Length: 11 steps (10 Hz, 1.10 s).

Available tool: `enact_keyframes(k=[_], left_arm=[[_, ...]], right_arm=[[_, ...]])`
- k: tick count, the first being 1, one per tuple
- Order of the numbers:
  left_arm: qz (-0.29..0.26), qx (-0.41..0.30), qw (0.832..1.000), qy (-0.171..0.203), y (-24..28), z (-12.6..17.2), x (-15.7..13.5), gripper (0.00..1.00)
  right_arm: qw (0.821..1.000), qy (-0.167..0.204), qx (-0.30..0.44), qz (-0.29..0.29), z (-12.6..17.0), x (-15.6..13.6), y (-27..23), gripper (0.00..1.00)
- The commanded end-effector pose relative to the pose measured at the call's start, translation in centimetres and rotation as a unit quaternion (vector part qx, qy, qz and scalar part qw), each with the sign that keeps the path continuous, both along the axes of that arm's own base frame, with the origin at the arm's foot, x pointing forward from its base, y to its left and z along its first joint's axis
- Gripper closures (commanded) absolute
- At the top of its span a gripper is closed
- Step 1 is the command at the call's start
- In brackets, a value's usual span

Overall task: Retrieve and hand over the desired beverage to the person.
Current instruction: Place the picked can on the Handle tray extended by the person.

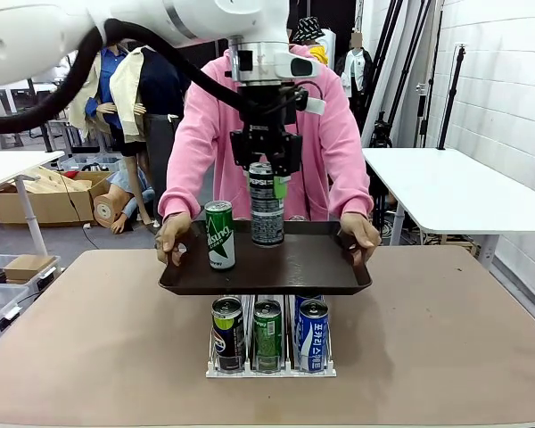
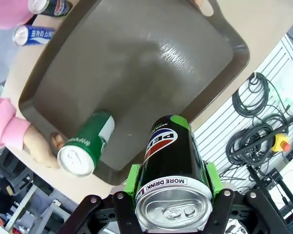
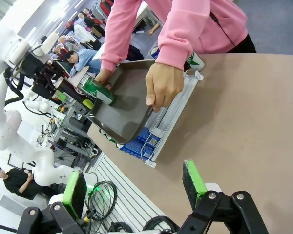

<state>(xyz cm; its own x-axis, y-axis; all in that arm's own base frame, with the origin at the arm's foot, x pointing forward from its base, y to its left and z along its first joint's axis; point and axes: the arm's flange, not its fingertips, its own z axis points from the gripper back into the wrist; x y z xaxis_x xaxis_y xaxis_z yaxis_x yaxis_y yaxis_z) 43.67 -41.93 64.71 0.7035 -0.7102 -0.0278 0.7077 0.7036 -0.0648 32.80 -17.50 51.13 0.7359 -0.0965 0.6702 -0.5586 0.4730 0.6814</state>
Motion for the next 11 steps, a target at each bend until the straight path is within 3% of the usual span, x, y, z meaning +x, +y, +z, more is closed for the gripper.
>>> enact_keyframes(k=[1,5,11], left_arm=[[0.012,0.009,1.0,-0.024,-1.8,0.3,1.0,1.0],[0.028,-0.011,0.997,-0.065,-2.7,-2.1,3.5,1.0],[0.044,0.0,0.998,-0.036,-3.5,-5.1,7.8,1.0]], right_arm=[[1.0,-0.01,0.013,0.0,0.1,0.2,0.0,0.0],[1.0,-0.01,0.013,0.0,0.1,0.2,0.0,0.0],[1.0,-0.01,0.013,0.0,0.1,0.2,0.0,0.0]])
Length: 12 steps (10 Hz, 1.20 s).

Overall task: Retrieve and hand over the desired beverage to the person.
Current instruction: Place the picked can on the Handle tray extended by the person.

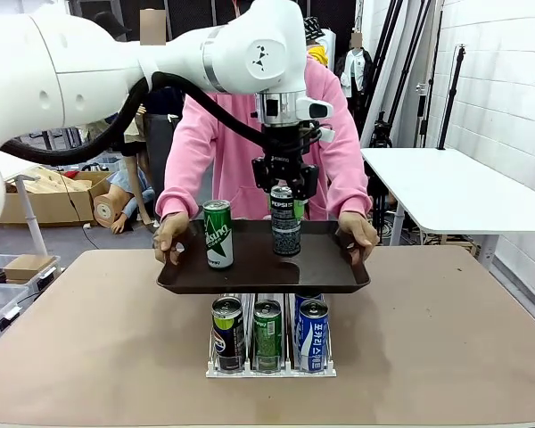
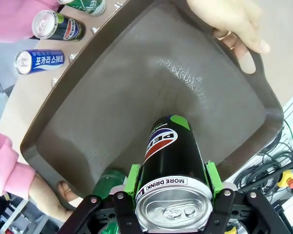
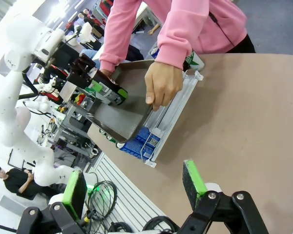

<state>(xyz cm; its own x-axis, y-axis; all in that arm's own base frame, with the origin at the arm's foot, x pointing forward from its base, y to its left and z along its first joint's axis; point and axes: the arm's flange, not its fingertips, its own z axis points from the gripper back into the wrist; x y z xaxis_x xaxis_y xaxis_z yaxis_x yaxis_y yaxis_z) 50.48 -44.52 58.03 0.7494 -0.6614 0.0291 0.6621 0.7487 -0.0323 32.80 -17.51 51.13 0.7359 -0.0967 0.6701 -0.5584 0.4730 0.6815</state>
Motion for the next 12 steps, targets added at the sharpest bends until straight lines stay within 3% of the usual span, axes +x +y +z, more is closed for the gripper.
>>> enact_keyframes(k=[1,10,11,12], left_arm=[[0.012,0.013,1.0,0.0,-1.0,1.1,1.3,1.0],[0.016,0.027,0.999,0.023,-0.8,-1.3,1.6,1.0],[0.016,0.03,0.999,0.023,-0.9,-1.3,1.5,0.87],[0.017,0.031,0.999,0.022,-0.8,-1.2,1.5,0.67]], right_arm=[[1.0,-0.01,0.013,0.0,0.1,0.2,0.1,0.0],[1.0,-0.01,0.013,0.0,0.1,0.2,0.1,0.0],[1.0,-0.01,0.013,0.0,0.1,0.2,0.1,0.0],[1.0,-0.01,0.013,0.0,0.1,0.2,0.1,0.0]])
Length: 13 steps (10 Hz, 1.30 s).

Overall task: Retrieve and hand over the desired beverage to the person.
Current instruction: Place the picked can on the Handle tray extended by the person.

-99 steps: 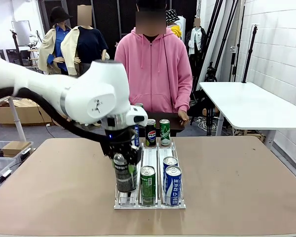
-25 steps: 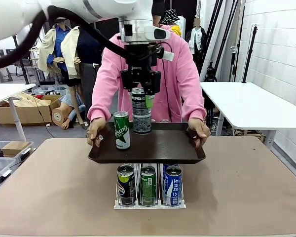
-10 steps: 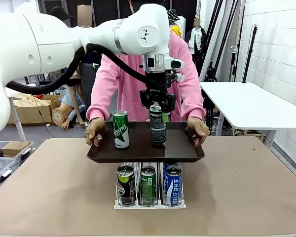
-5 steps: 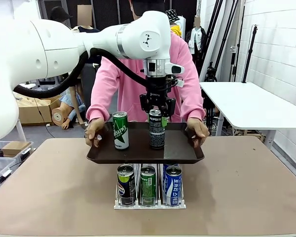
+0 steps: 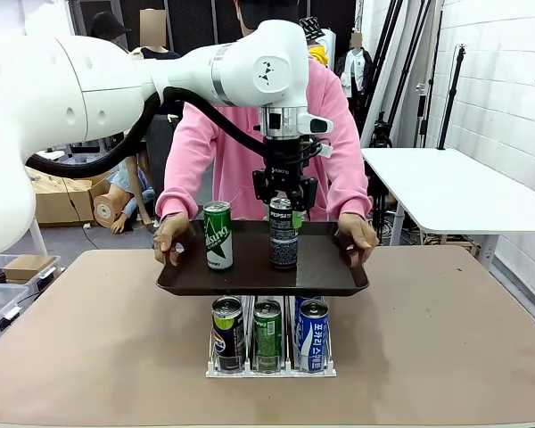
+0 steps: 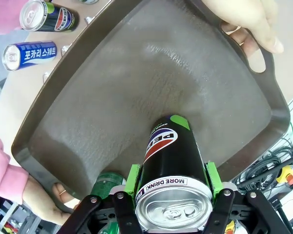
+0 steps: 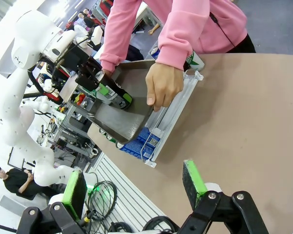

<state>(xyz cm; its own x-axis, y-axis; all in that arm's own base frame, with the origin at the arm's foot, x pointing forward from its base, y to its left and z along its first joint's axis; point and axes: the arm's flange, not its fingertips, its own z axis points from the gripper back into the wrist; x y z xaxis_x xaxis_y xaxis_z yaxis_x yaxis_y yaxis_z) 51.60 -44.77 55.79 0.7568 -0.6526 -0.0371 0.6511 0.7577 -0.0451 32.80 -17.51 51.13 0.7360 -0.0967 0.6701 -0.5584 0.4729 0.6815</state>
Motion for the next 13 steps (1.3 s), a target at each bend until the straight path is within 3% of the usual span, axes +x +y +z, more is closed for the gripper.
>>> enact_keyframes(k=[1,3,4,8,10,11,13], left_arm=[[0.015,0.018,1.0,-0.007,-0.5,1.4,0.3,0.47],[0.014,0.017,0.999,-0.024,-0.6,2.6,-0.2,0.07],[0.013,0.017,0.999,-0.028,-0.7,3.2,-0.4,0.0],[0.013,0.021,0.998,-0.054,-0.9,5.4,-1.5,0.0],[0.014,0.042,0.998,-0.048,-1.0,5.4,-1.3,0.0],[0.003,0.005,0.999,-0.048,-0.6,4.8,-1.9,0.0],[0.003,0.005,0.999,-0.048,-0.6,4.8,-1.9,0.0]], right_arm=[[1.0,-0.01,0.013,0.0,0.1,0.2,0.1,0.0],[1.0,-0.01,0.013,0.0,0.1,0.2,0.1,0.0],[1.0,-0.01,0.013,0.0,0.1,0.2,0.1,0.0],[1.0,-0.01,0.013,0.0,0.1,0.2,0.1,0.0],[1.0,-0.01,0.013,0.0,0.1,0.2,0.1,0.0],[1.0,-0.01,0.013,0.0,0.1,0.2,0.1,0.0],[1.0,-0.01,0.013,0.0,0.1,0.2,0.1,0.0]])
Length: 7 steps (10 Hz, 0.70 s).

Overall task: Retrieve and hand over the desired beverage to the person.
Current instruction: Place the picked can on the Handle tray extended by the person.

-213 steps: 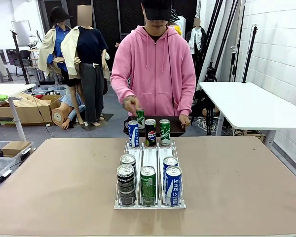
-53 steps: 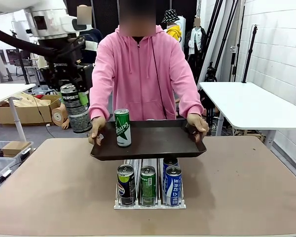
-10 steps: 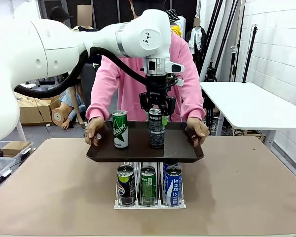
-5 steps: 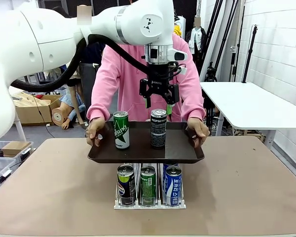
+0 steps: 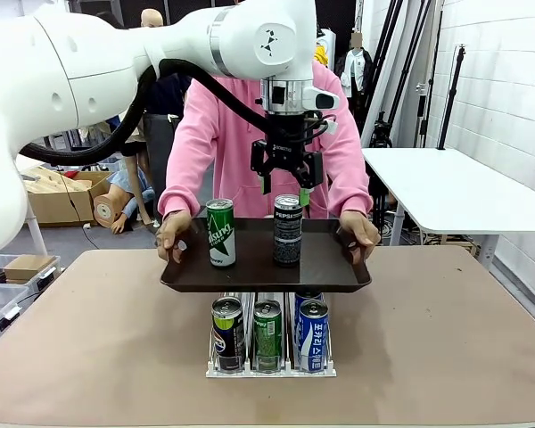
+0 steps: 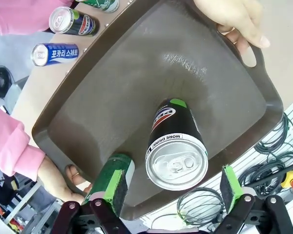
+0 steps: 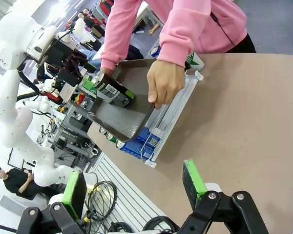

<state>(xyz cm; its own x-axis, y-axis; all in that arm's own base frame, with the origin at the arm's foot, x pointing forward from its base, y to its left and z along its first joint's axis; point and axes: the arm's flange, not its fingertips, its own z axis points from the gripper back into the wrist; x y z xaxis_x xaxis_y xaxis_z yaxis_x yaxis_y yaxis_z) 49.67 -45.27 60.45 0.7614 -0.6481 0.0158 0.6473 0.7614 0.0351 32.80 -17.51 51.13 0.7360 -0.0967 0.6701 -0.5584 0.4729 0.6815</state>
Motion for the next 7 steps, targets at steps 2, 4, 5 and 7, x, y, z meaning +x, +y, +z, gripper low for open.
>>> enact_keyframes(k=[2,4,5,7], left_arm=[[0.0,-0.008,1.0,-0.002,-0.06,0.15,0.06,0.0],[0.0,-0.008,1.0,-0.002,-0.06,0.15,0.06,0.0],[0.0,-0.008,1.0,-0.002,-0.06,0.15,0.06,0.0],[0.0,-0.008,1.0,-0.002,-0.06,0.15,0.06,0.0]], right_arm=[[1.0,-0.01,0.013,0.0,0.15,0.21,0.06,0.0],[1.0,-0.01,0.013,0.0,0.15,0.21,0.06,0.0],[1.0,-0.01,0.013,0.0,0.15,0.21,0.06,0.0],[1.0,-0.01,0.013,0.0,0.15,0.21,0.06,0.0]])
